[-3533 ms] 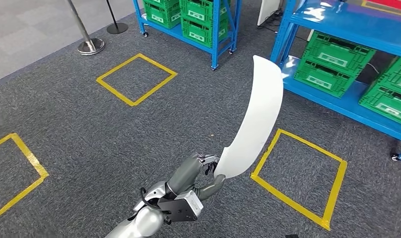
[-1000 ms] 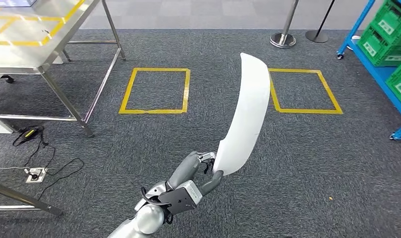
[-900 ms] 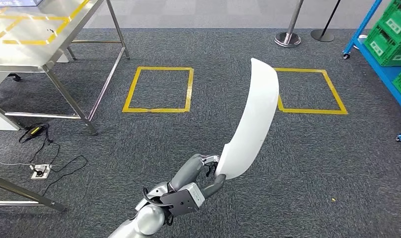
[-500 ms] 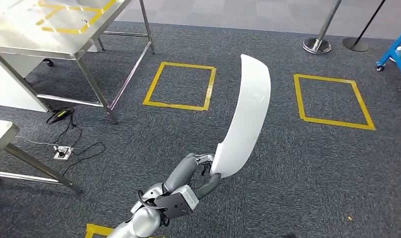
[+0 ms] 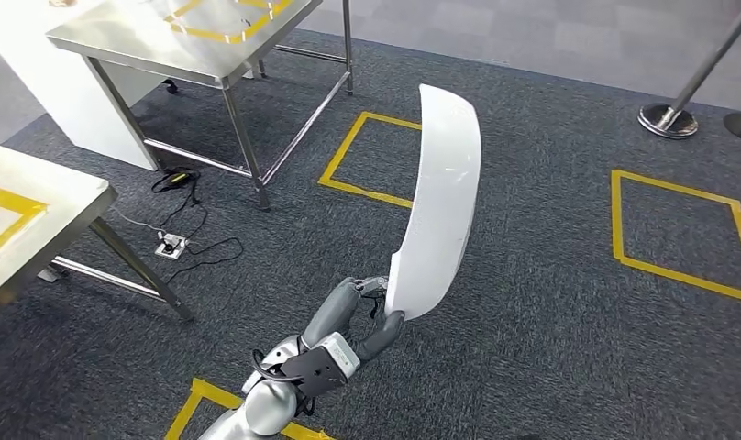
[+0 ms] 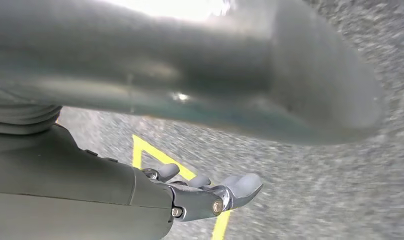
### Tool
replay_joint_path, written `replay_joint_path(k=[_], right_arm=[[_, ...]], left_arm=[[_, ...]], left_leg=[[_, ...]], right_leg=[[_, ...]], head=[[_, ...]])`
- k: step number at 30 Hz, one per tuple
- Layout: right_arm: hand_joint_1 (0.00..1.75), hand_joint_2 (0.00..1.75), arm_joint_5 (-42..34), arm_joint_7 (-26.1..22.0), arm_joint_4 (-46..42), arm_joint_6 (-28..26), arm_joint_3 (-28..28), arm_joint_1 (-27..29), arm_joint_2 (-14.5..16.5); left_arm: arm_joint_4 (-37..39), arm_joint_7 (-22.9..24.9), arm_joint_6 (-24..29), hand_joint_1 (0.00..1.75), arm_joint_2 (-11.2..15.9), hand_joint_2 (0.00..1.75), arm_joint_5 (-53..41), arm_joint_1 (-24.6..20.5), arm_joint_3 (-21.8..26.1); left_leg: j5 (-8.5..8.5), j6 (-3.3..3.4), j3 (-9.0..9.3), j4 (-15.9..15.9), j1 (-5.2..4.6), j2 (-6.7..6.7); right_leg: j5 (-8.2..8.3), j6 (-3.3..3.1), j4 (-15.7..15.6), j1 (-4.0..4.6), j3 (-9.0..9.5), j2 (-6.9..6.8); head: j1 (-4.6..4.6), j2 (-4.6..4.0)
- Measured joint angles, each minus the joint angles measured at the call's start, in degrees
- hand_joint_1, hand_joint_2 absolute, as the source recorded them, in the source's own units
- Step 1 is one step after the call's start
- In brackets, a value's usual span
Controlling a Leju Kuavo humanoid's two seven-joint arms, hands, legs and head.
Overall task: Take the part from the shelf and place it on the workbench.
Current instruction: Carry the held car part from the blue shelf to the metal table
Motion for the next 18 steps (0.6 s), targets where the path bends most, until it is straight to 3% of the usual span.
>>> replay_joint_path(k=[1, 3, 4, 5, 7, 9, 10, 11, 12, 13, 15, 16, 18], right_arm=[[0.00, 0.00, 0.06, 0.10, 0.01, 0.02, 0.01, -0.14, 0.00], [0.00, 0.00, 0.20, 0.30, 0.01, 0.04, 0.08, -0.44, 0.04], [0.00, 0.00, 0.26, 0.33, -0.01, 0.04, 0.14, -0.61, 0.09], [0.00, 0.00, 0.31, 0.33, -0.04, 0.03, 0.21, -0.74, 0.14], [0.00, 0.00, 0.33, 0.47, -0.09, -0.03, 0.32, -0.86, 0.17], [0.00, 0.00, 0.25, 0.68, -0.10, -0.09, 0.37, -0.76, 0.16], [0.00, 0.00, 0.21, 0.73, -0.10, -0.10, 0.37, -0.72, 0.15], [0.00, 0.00, 0.24, 0.74, -0.10, -0.09, 0.40, -0.74, 0.16], [0.00, 0.00, 0.29, 0.73, -0.10, -0.05, 0.44, -0.80, 0.16], [0.00, 0.00, 0.39, 0.71, -0.10, -0.02, 0.53, -0.89, 0.17], [0.00, 0.00, 0.53, 0.72, -0.10, 0.03, 0.71, -1.11, 0.14], [0.00, 0.00, 0.57, 0.76, -0.10, 0.05, 0.79, -1.22, 0.11], [0.00, 0.00, 0.59, 0.91, -0.10, 0.08, 0.87, -1.42, 0.07]], left_arm=[[-0.05, 0.20, -0.09, 1.75, -0.01, 1.75, 0.02, 0.04, 0.11], [-0.13, 0.29, -0.67, 1.75, 0.06, 1.75, 0.27, 0.24, 0.21], [-0.18, 0.04, -0.80, 1.75, 0.10, 1.75, 0.44, 0.41, 0.23], [-0.27, -0.27, -0.64, 1.75, 0.13, 1.75, 0.56, 0.52, 0.26], [-0.50, -0.89, 0.14, 1.75, 0.14, 1.75, 0.60, 0.62, 0.31], [-0.61, -1.39, 0.90, 1.75, 0.20, 1.75, 0.58, 0.77, 0.35], [-0.62, -1.72, 1.05, 1.75, 0.25, 1.75, 0.61, 0.93, 0.39], [-0.67, -2.19, 0.84, 1.75, 0.33, 1.75, 0.69, 1.07, 0.43], [-0.72, -2.66, 0.46, 1.75, 0.39, 1.75, 0.81, 1.16, 0.46], [-0.88, -3.27, -0.12, 1.75, 0.47, 1.75, 0.99, 1.21, 0.47], [-1.27, -4.22, -0.94, 1.75, 0.57, 1.75, 1.25, 1.20, 0.47], [-1.48, -4.51, -1.18, 1.75, 0.63, 1.75, 1.29, 1.22, 0.47], [-1.65, -4.18, -1.23, 1.75, 0.77, 1.75, 0.84, 1.26, 0.47]], left_leg=[[0.09, -0.40, -0.20, -0.02, 0.01, -0.52], [0.40, -1.21, -0.60, -0.30, 0.06, -1.42], [0.28, -1.50, -0.84, -0.13, 0.03, -0.91], [-0.46, -1.74, -1.42, 0.91, -0.04, 0.32], [-3.70, -2.05, -3.98, 6.40, -0.10, 3.69], [-6.89, -2.30, -7.39, 13.67, 0.02, 5.15], [-7.22, -2.38, -8.23, 15.51, 0.07, 5.36], [-6.47, -2.40, -7.96, 15.14, 0.09, 5.55], [-4.86, -2.35, -6.53, 12.52, 0.10, 5.96], [-2.96, -2.20, -4.34, 8.50, 0.07, 6.90], [-0.73, -1.55, -0.74, 1.82, -0.20, 9.04], [-0.46, -1.18, 0.00, 0.35, -0.35, 9.54], [-0.39, -0.48, -0.02, -0.01, -0.49, 8.59]], right_leg=[[-0.08, -0.18, -0.92, 0.07, 0.36, 0.41], [0.13, -0.79, -1.19, 0.16, 0.47, -0.61], [0.32, -1.18, -1.42, 0.09, 0.62, -1.20], [0.47, -1.66, -1.65, 0.02, 0.77, -1.84], [0.59, -2.34, -1.92, 0.10, 0.89, -3.18], [0.48, -2.60, -1.89, 0.28, 0.86, -4.67], [0.43, -2.63, -1.88, 0.32, 0.87, -5.42], [0.36, -2.60, -1.86, 0.33, 0.90, -6.14], [0.27, -2.51, -1.82, 0.34, 0.99, -6.82], [0.14, -2.37, -1.74, 0.35, 1.11, -7.46], [-0.24, -1.81, -1.49, 0.61, 1.31, -8.53], [-0.37, -1.49, -1.42, 0.76, 1.39, -9.00], [-0.47, -0.86, -1.52, 0.82, 1.66, -10.00]], head=[[-0.01, 0.00], [-0.02, 0.00], [-0.03, 0.00], [-0.13, 0.00], [-0.33, 0.00], [-0.44, 0.00], [-0.44, 0.00], [-0.45, 0.00], [-0.45, 0.00], [-0.46, 0.00], [-0.43, 0.00], [-0.40, 0.00], [-0.38, 0.00]])
